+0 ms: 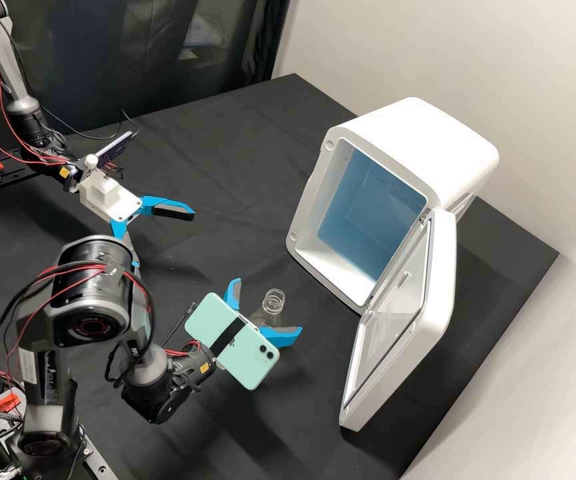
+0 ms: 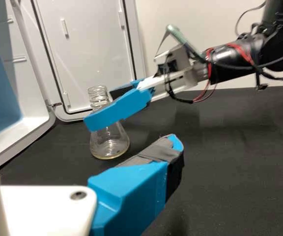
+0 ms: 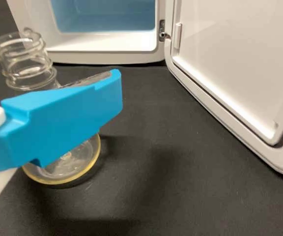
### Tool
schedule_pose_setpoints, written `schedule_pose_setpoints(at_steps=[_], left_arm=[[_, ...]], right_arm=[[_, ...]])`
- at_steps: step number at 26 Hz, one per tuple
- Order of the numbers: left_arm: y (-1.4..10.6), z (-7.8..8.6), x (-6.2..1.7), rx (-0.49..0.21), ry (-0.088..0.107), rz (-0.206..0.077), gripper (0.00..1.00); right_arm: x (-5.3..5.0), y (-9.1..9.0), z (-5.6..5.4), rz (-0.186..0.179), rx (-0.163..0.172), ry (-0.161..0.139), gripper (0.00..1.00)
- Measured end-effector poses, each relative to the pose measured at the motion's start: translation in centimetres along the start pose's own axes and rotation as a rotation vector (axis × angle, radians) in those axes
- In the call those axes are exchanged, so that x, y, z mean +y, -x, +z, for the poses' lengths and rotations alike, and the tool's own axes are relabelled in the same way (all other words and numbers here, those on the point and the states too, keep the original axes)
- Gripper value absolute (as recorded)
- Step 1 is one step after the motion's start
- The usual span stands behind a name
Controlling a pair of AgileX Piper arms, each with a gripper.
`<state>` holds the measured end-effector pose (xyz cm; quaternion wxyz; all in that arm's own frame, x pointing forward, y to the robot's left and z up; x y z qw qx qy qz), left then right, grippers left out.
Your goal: Take the flask out of the incubator
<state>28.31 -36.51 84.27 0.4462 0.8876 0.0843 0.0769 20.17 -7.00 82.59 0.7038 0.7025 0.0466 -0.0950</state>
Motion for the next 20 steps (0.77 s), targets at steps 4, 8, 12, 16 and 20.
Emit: schedule_pose_setpoints(at_steps=[4,8,12,16,20], left_arm=[[-0.1,0.4,-0.34,0.017,0.002,-0.007,1.00],[-0.3,1.0,-0.84,0.011,-0.027,-0.022,1.00],[-0.3,1.5,-1.21,0.031,-0.057,-0.014,1.00],[0.0,1.6,-1.47,0.052,-0.060,0.021,1.00],[0.4,1.6,-1.65,0.052,-0.015,0.025,1.00]], right_arm=[[0.2,0.6,-0.2,0.007,0.008,-0.035,1.00],[0.3,1.1,-0.6,0.004,0.023,-0.039,1.00],[0.4,1.4,-0.7,0.005,0.027,-0.047,1.00],[0.4,1.6,-0.8,0.006,0.027,-0.046,1.00],[0.4,1.6,-0.8,0.006,0.028,-0.056,1.00]])
